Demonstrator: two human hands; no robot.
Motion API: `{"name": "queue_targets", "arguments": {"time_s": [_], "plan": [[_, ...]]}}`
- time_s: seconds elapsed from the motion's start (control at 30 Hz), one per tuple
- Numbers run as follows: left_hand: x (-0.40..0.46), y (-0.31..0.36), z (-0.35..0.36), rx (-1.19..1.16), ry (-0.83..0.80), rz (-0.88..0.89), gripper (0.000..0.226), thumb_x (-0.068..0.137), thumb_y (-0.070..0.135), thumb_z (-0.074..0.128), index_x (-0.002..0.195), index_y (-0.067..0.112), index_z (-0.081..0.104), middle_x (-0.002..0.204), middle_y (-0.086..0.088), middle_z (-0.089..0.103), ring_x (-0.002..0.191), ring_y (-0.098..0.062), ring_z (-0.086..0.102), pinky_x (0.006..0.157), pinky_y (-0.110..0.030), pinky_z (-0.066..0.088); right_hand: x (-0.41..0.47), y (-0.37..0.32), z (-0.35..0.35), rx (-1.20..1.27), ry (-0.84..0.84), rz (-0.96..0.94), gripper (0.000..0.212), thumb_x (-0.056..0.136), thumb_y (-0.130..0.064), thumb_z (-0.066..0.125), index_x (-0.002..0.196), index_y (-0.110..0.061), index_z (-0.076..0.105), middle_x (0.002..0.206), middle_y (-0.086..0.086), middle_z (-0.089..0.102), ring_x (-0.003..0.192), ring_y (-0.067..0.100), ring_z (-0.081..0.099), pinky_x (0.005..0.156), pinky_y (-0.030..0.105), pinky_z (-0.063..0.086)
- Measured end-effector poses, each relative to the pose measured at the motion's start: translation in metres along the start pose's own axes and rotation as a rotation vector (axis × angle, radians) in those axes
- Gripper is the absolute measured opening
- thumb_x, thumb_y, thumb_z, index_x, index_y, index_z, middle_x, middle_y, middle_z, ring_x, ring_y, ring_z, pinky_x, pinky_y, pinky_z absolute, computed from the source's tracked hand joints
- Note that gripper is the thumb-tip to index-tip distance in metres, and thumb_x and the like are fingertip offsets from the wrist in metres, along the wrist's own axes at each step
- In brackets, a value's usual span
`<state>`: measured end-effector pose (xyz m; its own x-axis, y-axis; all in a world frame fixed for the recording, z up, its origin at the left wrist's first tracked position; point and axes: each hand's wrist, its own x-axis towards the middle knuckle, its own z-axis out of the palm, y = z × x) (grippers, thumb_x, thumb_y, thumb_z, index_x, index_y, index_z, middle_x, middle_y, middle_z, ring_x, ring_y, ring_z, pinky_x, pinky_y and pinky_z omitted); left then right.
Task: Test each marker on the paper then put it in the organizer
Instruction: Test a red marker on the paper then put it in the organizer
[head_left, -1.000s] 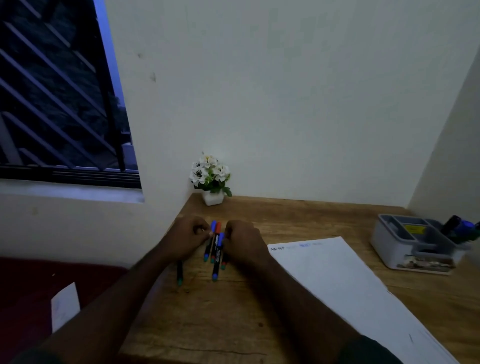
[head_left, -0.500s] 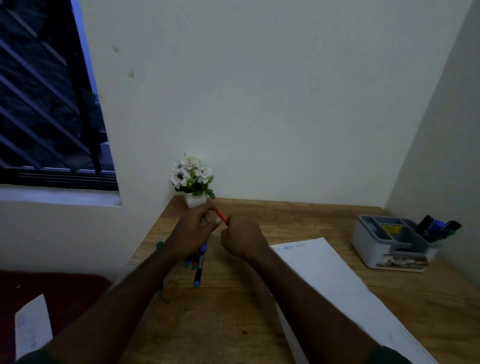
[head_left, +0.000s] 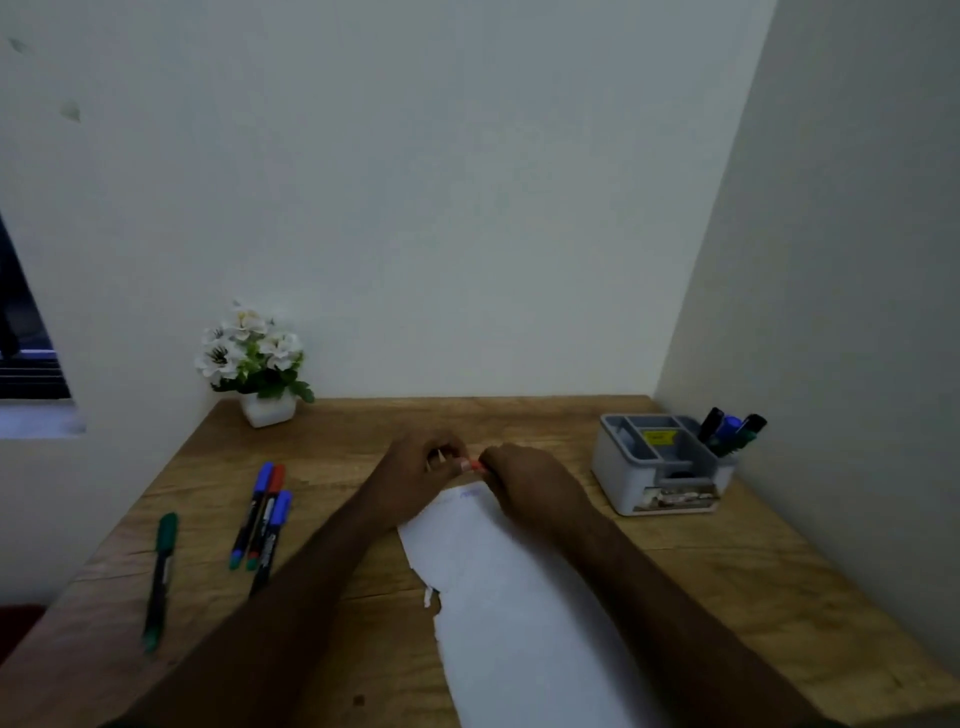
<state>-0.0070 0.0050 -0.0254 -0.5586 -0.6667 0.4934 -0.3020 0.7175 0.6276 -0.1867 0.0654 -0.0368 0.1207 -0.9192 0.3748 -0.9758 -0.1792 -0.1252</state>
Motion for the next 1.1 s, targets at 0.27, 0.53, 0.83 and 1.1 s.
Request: {"name": "queue_targets", "arguments": {"time_s": [0.27, 0.53, 0.83, 1.1], "plan": [[0.006, -0.01, 0.006, 0.007, -0.072, 0.059, 0.013, 0.09, 0.015, 0.066, 0.096, 0.017, 0.077, 0.09, 0.01, 0.073, 0.076, -0.009, 0.063, 0.067, -0.02, 0.045, -0.015, 0.012, 0.008, -0.048, 0.166, -0.102, 0.037, 0.099, -0.058, 0.029, 0.091, -0.028, 0.048, 0.077, -0.002, 0.066, 0.067, 0.021, 0.061, 0.055, 0.034, 0.041], [0.006, -0.021, 0.004, 0.019, 0.044, -0.01, 0.013, 0.093, 0.017, 0.061, 0.091, 0.015, 0.074, 0.082, 0.005, 0.071, 0.078, -0.01, 0.062, 0.074, -0.035, 0.05, -0.018, 0.031, -0.002, 0.215, 0.252, 0.003, 0.031, 0.101, -0.032, 0.04, 0.13, -0.042, 0.048, 0.104, -0.007, 0.071, 0.091, 0.011, 0.066, 0.078, 0.028, 0.052], [0.002, -0.034, 0.007, 0.136, 0.028, -0.215, 0.016, 0.093, 0.03, 0.06, 0.092, 0.019, 0.072, 0.094, 0.006, 0.07, 0.094, -0.015, 0.061, 0.097, -0.049, 0.041, -0.016, 0.04, -0.003, 1.435, 0.403, 0.306, 0.031, 0.087, 0.005, 0.043, 0.095, -0.014, 0.066, 0.094, 0.011, 0.074, 0.089, 0.032, 0.072, 0.076, 0.037, 0.056], [0.0, -0.041, 0.007, 0.124, -0.052, -0.206, 0.018, 0.089, 0.036, 0.064, 0.092, 0.021, 0.071, 0.094, 0.008, 0.07, 0.093, -0.013, 0.063, 0.093, -0.039, 0.045, -0.024, 0.021, 0.006, 0.972, 0.203, 0.209, 0.032, 0.105, -0.041, 0.044, 0.088, -0.018, 0.057, 0.081, 0.008, 0.068, 0.07, 0.013, 0.057, 0.063, 0.023, 0.042]]}}
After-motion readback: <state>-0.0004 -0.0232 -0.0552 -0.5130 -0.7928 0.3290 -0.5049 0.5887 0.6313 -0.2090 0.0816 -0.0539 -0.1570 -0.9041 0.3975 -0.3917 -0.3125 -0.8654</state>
